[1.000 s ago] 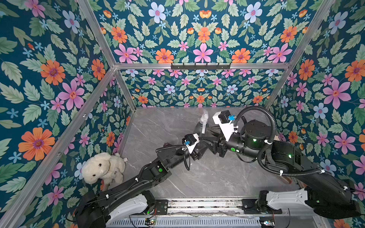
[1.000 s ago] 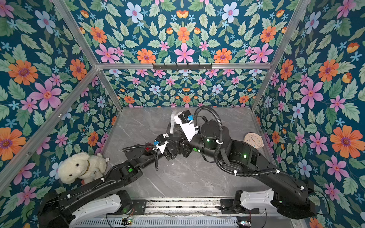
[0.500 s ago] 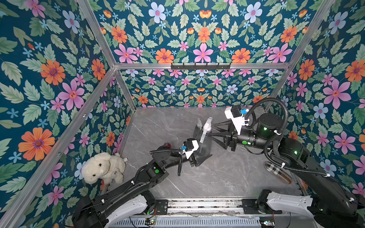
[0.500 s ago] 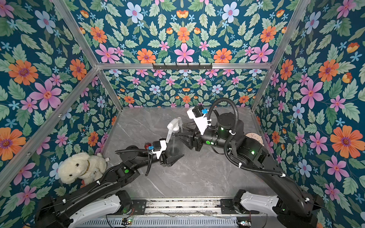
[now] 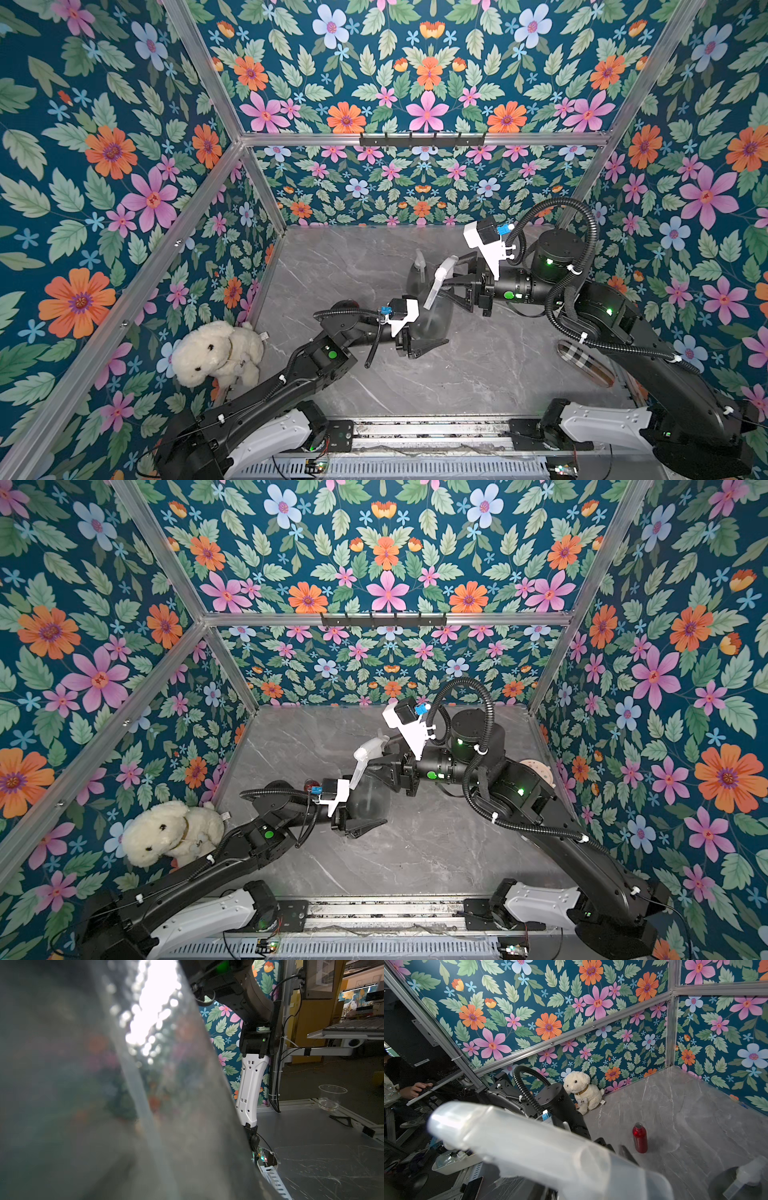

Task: Attach spray nozzles to spray bottles
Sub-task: Screw the spray nozzle on the spray bottle.

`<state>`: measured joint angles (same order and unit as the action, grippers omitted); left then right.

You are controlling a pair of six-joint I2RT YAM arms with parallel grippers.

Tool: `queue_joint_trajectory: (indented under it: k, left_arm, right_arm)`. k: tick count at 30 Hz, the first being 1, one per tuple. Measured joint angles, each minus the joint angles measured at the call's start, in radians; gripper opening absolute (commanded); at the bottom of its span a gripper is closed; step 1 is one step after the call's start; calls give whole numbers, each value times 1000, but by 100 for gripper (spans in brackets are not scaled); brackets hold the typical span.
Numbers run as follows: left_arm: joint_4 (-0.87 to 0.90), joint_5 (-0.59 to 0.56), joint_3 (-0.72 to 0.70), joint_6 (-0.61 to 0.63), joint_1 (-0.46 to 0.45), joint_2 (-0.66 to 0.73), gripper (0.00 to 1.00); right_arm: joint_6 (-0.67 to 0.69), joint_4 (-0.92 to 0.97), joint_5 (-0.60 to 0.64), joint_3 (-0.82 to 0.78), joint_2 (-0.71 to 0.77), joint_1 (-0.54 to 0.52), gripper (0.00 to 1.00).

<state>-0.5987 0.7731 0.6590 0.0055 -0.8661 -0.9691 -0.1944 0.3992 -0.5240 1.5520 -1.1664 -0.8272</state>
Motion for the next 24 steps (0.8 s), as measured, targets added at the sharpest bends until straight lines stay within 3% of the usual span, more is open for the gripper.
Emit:
queue_joint_trajectory:
  k: [3,8,10,15,19,22,24]
  left_arm:
    - [-3,-5,0,-4,1,1,0]
    - [-7,-61,-4,-5,0,3,0]
    - [-6,-109,-8,2,0,1,0]
    - [-11,-265,-10,35,-14,-9,0]
    - [-8,-491,-10,69,-68,-43,0]
    - [-3,-663,-6,85,-106,-82,0]
    - [11,-706,-11,85,-110,-79,0]
  right_arm:
    - [-9,-1,3,1,-2,0,27]
    - [-21,-29,29,-13,-3,-4,22]
    - [-34,-49,103,-24,-11,-32,21]
    - [-19,-83,416,-17,-51,-160,21]
    - [-31,-85,732,20,-128,-249,23]
    - [-51,-80,928,37,-185,-287,32]
    - [-58,-89,980,33,-197,-294,35]
